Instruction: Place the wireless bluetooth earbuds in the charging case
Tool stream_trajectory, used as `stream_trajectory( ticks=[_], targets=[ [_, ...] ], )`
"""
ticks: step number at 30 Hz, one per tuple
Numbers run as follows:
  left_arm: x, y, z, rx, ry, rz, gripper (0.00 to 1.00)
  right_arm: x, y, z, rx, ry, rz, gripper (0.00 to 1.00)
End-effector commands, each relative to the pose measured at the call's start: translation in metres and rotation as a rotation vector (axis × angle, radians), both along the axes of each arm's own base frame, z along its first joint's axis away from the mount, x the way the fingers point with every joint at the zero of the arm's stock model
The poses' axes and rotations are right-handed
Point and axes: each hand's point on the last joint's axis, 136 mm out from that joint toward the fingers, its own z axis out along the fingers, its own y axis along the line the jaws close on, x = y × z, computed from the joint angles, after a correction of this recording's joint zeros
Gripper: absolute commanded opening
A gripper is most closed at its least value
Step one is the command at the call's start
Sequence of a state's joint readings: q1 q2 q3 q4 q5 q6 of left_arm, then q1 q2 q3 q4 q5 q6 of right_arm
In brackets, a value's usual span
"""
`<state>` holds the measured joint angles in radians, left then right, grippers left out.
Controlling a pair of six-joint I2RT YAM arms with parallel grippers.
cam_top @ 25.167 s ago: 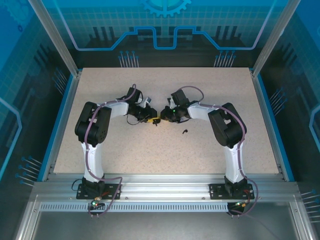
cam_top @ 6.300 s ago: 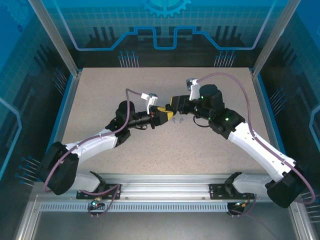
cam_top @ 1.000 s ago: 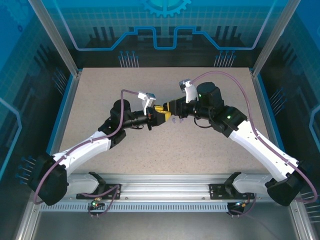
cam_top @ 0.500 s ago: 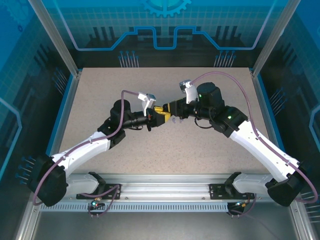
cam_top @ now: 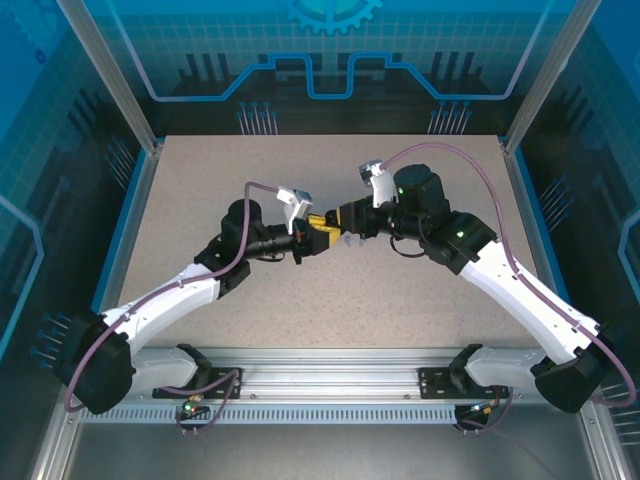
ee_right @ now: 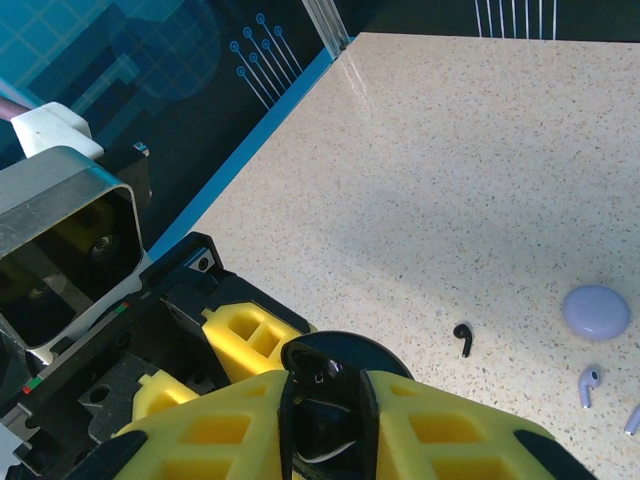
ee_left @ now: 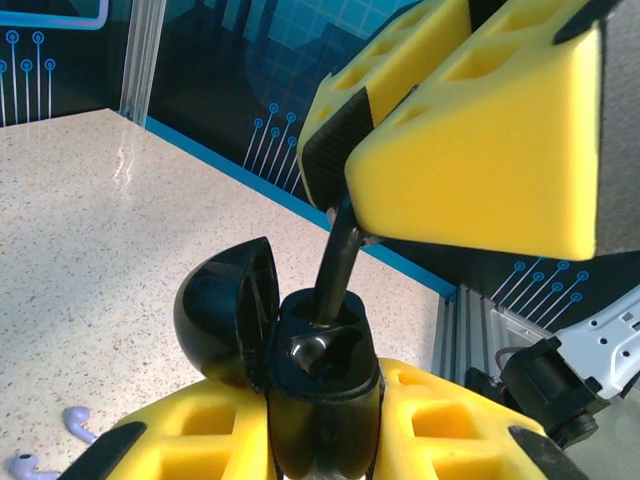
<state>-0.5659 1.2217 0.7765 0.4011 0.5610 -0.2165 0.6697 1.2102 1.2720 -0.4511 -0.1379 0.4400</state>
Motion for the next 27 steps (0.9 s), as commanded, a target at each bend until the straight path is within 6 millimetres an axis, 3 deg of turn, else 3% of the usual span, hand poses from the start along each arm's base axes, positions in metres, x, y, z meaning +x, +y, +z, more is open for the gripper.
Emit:
stream_trajectory(
  ticks=[1, 13, 27],
  targets=[
    [-0.001, 0.001, 0.019, -0.004, -0.079, 0.01, 0.12, -0.008, 0.003, 0.02, 0.012, -0.041, 0.031, 0.26],
    [-0.001, 0.002, 0.024, 0.019, -0.16, 0.015, 0.11, -0.008, 0.005, 0.014, -0.007, -0.02, 0.043, 0.26],
    [0.004, 0.002, 0.016, 0.085, -0.341, 0.014, 0.1, -0.012, 0.001, 0.028, -0.003, -0.056, 0.044, 0.26]
  ],
)
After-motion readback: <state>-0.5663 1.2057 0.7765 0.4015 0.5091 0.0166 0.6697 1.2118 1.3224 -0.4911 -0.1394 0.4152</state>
